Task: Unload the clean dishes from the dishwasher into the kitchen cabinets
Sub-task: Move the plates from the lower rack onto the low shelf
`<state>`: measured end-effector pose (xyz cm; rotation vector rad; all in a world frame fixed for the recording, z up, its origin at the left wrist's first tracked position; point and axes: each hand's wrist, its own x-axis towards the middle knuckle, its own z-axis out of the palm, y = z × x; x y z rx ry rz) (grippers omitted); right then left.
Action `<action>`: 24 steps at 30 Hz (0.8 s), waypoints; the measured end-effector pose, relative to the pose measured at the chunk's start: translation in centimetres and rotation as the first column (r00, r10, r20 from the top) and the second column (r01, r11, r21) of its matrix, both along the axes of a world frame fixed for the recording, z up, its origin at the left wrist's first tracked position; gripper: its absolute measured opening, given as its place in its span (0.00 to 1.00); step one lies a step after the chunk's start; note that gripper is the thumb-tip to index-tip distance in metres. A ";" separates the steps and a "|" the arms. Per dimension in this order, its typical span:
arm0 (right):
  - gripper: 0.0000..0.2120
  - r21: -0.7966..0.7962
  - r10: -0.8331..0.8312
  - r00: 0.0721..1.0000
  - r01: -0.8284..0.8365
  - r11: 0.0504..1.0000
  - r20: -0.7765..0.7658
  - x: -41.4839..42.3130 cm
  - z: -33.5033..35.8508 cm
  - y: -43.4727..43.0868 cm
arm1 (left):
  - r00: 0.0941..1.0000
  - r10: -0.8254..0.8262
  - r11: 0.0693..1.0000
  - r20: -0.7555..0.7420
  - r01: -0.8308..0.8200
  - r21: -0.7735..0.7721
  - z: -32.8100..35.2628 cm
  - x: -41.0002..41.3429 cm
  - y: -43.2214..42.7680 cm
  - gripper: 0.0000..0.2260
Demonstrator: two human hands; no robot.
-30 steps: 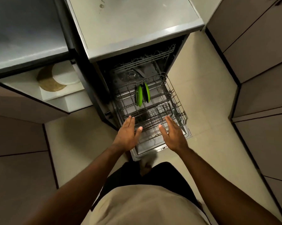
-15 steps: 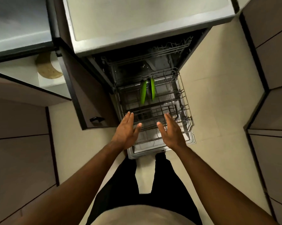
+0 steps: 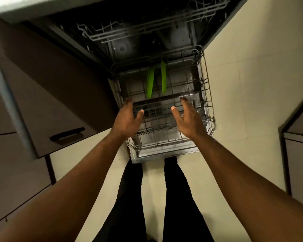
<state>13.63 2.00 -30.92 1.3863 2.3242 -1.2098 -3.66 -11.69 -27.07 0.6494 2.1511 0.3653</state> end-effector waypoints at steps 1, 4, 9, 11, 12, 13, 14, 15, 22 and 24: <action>0.31 -0.002 -0.003 1.000 0.003 1.000 -0.006 -0.2 -1.2 0.3 | 1.000 0.012 0.999 -0.003 -0.012 -0.033 -1.1 -0.1 0.4 0.27; 0.32 -0.004 0.003 1.000 -0.003 1.000 -0.001 -0.9 -4.6 1.0 | 1.000 0.015 0.995 0.001 -0.015 -0.098 -4.5 -0.4 1.1 0.28; 0.32 0.000 0.006 1.000 -0.006 1.000 0.017 -2.0 -10.1 2.0 | 0.997 -0.059 0.992 0.039 0.063 -0.109 -10.1 -0.9 2.9 0.32; 0.33 -0.020 0.024 0.999 -0.023 1.000 0.030 -2.6 -12.3 2.5 | 0.997 -0.080 0.988 0.004 0.080 -0.131 -12.6 -1.1 3.8 0.31; 0.33 -0.031 0.022 0.999 -0.021 0.999 0.038 -2.9 -13.3 2.7 | 0.995 -0.095 0.986 -0.012 0.093 -0.135 -13.8 -1.2 4.1 0.31; 0.34 -0.039 0.011 0.999 -0.010 0.999 0.030 -3.3 -14.2 2.8 | 0.993 -0.112 0.985 -0.027 0.107 -0.133 -14.8 -1.3 4.3 0.31; 0.35 -0.047 -0.005 1.000 0.006 0.999 0.021 -3.6 -15.2 3.0 | 0.992 -0.121 0.985 -0.028 0.117 -0.127 -16.1 -1.4 4.4 0.30; 0.36 -0.046 -0.012 1.000 0.012 0.999 0.006 -4.0 -16.1 3.1 | 0.992 -0.127 0.985 -0.021 0.123 -0.119 -17.1 -1.6 4.6 0.30; 0.28 -0.013 -0.052 0.996 0.051 0.999 -0.074 -6.9 -21.1 4.0 | 0.998 -0.055 0.995 0.007 0.055 -0.089 -23.2 -2.3 6.4 0.33; 0.32 -0.019 -0.085 0.990 0.084 0.996 -0.111 -7.9 -22.7 3.8 | 0.999 -0.038 0.995 0.001 0.037 -0.090 -24.3 -2.6 7.1 0.33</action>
